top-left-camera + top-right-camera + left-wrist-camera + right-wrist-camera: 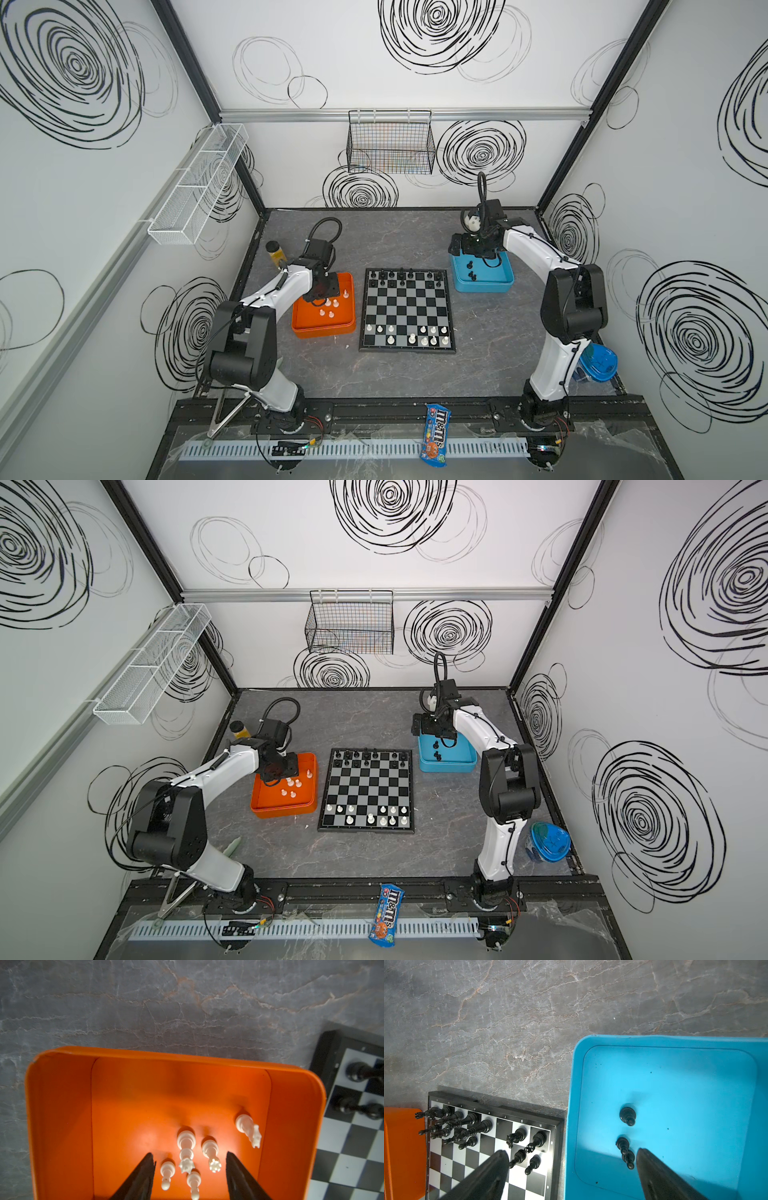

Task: Set up the chess pieces on the board
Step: 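Return the right gripper over the cyan tray while the left lowers into the orange tray, then grasp a white king in the orange tray with the left gripper and lift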

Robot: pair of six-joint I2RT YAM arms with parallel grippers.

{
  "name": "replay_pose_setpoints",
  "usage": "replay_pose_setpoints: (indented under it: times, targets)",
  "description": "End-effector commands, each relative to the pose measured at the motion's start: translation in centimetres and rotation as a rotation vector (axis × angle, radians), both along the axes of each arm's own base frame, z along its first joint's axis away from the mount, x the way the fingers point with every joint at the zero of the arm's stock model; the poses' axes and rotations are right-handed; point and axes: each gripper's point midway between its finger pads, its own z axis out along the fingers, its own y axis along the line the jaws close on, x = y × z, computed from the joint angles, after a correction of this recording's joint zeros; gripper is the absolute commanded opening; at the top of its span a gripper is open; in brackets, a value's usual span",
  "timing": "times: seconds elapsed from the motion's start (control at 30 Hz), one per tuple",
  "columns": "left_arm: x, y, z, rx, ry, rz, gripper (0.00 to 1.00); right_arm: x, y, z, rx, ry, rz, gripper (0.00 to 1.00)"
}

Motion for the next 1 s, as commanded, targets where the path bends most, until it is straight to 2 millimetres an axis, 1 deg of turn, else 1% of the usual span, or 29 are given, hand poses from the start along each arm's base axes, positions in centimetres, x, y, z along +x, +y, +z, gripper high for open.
replay_pose_setpoints:
  times: [0.0,0.3,0.37,0.63,0.7,0.97]
  targets:
    - [0.0,0.7,-1.1,0.018,0.012,0.018,0.54,0.2,-0.3,1.1,0.007,-0.032,-0.011,1.00]
    - [0.1,0.8,-1.8,0.022,0.028,0.014,0.40,0.1,-0.3,0.8,0.002,-0.027,-0.011,1.00]
    - [0.1,0.8,-2.0,0.025,0.032,0.014,0.36,0.2,-0.4,0.8,0.001,-0.027,-0.013,1.00]
    - [-0.1,0.9,-2.4,0.029,0.043,0.011,0.32,0.2,-0.5,0.6,-0.001,-0.022,-0.013,1.00]
    - [0.0,0.9,-2.5,0.031,0.043,0.012,0.28,0.2,-0.4,0.5,-0.001,-0.022,-0.013,1.00]
    - [0.1,0.9,-2.4,0.034,0.043,0.010,0.20,0.3,-0.5,0.9,0.001,-0.029,-0.016,1.00]
